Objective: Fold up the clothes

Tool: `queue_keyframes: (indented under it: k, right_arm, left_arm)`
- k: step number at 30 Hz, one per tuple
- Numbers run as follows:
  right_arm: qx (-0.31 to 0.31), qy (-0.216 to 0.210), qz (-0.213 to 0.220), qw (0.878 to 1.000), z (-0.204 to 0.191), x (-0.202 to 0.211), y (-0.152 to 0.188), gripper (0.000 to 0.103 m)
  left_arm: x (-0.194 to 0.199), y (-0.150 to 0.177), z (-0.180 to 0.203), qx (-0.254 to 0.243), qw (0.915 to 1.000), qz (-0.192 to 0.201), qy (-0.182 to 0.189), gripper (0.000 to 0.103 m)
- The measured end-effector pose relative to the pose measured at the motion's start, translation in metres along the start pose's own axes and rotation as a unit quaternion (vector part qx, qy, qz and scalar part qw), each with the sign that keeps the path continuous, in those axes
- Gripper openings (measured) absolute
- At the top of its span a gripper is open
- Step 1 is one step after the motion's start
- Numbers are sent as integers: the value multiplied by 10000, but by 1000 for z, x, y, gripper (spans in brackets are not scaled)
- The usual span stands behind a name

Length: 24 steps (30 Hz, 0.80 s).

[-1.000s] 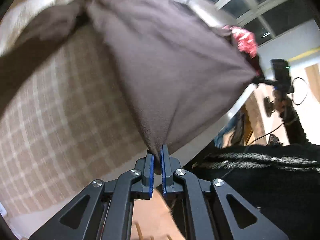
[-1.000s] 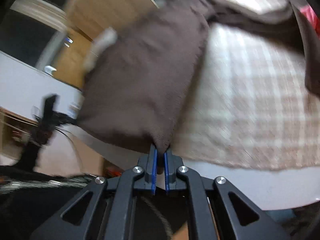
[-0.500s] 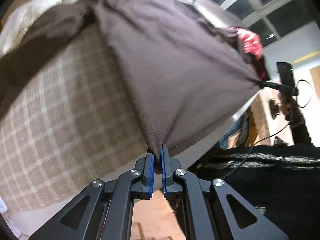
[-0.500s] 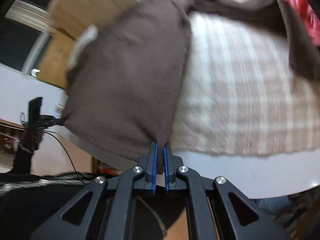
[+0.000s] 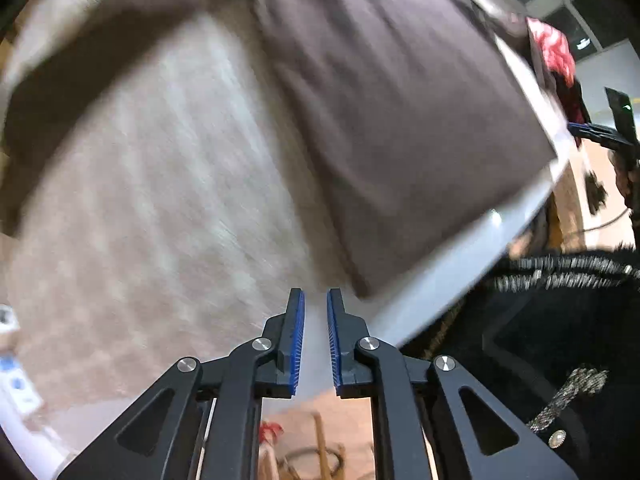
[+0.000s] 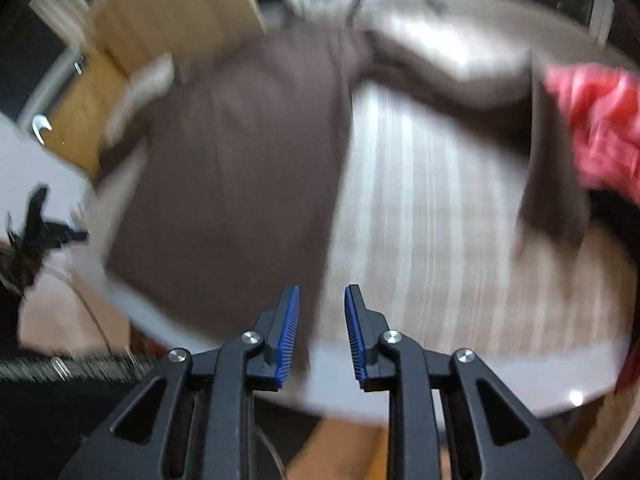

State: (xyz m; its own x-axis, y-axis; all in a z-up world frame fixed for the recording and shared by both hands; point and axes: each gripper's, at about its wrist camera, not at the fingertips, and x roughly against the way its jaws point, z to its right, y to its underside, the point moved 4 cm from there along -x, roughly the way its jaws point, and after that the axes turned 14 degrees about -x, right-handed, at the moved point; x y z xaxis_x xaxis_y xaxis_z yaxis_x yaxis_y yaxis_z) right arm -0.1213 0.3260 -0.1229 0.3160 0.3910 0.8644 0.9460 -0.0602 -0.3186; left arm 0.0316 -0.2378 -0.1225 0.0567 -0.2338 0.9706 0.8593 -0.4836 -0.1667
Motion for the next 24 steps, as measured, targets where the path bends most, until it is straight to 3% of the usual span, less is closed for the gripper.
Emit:
queue_keyframes:
  k: [2, 4, 6, 9, 12, 16, 18, 20, 22, 24]
  right_arm:
    - [285, -27, 444, 9986, -19, 3, -32, 50]
    - [584, -43, 832, 9948, -39, 3, -63, 50]
    - [939, -16, 927, 9913, -59, -11, -89, 50]
    - [1389, 222, 810, 9867, -82, -50, -106, 50]
    - [1559, 565, 659, 9840, -86, -81, -119, 50]
    - [1343, 755, 355, 9874, -63, -113, -137, 50]
    - [1235, 850, 203, 9885, -52, -129, -145, 50]
    - [1126, 944, 50, 9891, -41, -144, -154, 50]
    - [1073, 1135, -77, 9877, -28, -155, -160, 50]
    - [1069, 1512, -224, 9824, -10, -162, -160, 50]
  left_arm:
    - [28, -23, -16, 1, 9981, 507, -348, 11]
    - [44, -50, -28, -181, 9933, 825, -795, 12]
    - [48, -77, -41, -324, 9860, 1014, -1284, 22]
    - [44, -108, -67, -408, 9767, 1008, -1848, 34]
    - [26, -140, -71, -556, 9644, 724, -2481, 38]
    - [4, -156, -88, -404, 9706, 768, -2246, 38]
    - [-10, -165, -82, -615, 9667, 671, -2393, 40]
    - [-21, -174, -83, -888, 9572, 543, -2702, 39]
    - [-28, -177, -90, -809, 9622, 428, -2564, 32]
    - [-30, -175, -99, -694, 9680, 375, -2384, 11]
